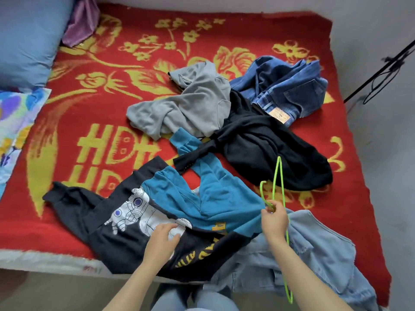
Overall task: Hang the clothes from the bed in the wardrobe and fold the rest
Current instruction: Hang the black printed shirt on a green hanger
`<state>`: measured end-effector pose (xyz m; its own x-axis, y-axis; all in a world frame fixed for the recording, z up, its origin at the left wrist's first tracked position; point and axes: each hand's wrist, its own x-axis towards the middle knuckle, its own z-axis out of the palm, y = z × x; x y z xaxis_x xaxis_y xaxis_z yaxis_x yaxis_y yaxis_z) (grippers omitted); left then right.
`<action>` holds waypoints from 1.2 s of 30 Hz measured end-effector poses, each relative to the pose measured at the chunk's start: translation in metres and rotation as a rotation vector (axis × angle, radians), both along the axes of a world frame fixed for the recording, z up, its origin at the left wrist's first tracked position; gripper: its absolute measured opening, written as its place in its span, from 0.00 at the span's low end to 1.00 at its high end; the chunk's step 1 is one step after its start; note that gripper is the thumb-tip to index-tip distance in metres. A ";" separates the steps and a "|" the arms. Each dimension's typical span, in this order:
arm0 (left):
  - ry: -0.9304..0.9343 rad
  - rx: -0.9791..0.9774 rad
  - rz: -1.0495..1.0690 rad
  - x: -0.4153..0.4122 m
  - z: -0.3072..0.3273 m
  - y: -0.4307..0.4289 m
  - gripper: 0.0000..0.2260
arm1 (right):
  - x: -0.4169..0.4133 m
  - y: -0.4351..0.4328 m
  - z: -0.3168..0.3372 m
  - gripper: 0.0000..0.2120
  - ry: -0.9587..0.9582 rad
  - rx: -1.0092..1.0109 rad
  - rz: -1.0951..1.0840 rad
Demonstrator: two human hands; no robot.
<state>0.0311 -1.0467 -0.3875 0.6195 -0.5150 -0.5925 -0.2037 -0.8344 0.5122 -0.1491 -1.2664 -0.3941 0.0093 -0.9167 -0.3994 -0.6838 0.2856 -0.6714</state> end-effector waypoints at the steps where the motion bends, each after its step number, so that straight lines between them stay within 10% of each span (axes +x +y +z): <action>1: -0.009 -0.029 0.001 0.003 0.010 -0.004 0.13 | 0.007 -0.001 0.019 0.12 -0.066 -0.032 0.031; 13: 0.039 -0.476 -0.091 0.035 0.112 -0.042 0.38 | 0.145 0.012 0.232 0.15 -0.693 -0.353 0.513; 18: -0.242 -0.795 0.084 0.067 0.169 -0.044 0.09 | 0.187 0.034 0.313 0.15 -0.761 -0.545 0.587; 23: -0.120 -1.092 0.111 0.130 0.261 -0.012 0.16 | 0.210 0.030 0.375 0.17 -0.864 -0.665 0.450; 30: -0.077 -1.333 0.035 0.169 0.353 -0.003 0.16 | 0.222 0.029 0.415 0.16 -0.883 -0.787 0.308; 36: 0.147 -1.234 0.041 0.173 0.313 -0.017 0.10 | 0.213 0.031 0.354 0.16 -0.531 -0.614 0.487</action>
